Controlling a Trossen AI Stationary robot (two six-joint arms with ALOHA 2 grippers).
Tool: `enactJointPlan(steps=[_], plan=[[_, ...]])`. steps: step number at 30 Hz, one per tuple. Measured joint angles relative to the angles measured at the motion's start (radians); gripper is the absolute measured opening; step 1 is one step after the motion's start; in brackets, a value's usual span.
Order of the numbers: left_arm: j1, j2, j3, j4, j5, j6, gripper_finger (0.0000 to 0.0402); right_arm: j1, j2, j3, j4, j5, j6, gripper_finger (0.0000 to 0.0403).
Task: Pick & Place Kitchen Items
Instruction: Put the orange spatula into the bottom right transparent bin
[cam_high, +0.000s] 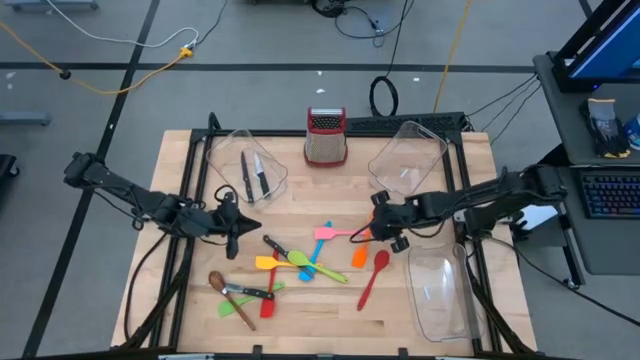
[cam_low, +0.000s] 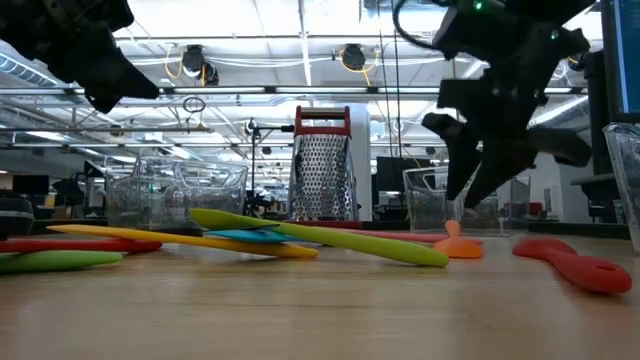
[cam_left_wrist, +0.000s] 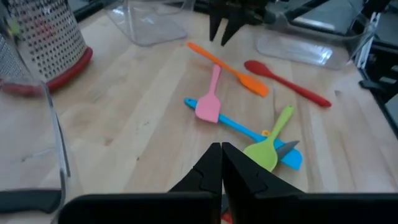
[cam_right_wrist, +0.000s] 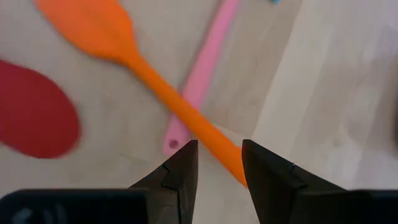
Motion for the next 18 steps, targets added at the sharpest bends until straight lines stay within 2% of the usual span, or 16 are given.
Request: enactJointPlan(steps=[6, 13, 18], plan=[[0.000, 0.001, 0.000, 0.006, -0.002, -0.011, 0.0003, 0.000, 0.036, 0.000, -0.022, 0.098, -0.098, 0.0147], [0.000, 0.001, 0.000, 0.005, -0.004, -0.012, 0.0015, 0.000, 0.083, 0.000, -0.007, 0.103, -0.150, 0.0193], [0.000, 0.001, 0.000, 0.005, -0.008, -0.013, 0.0003, 0.000, 0.125, 0.000, 0.042, 0.143, -0.193, 0.0203]])
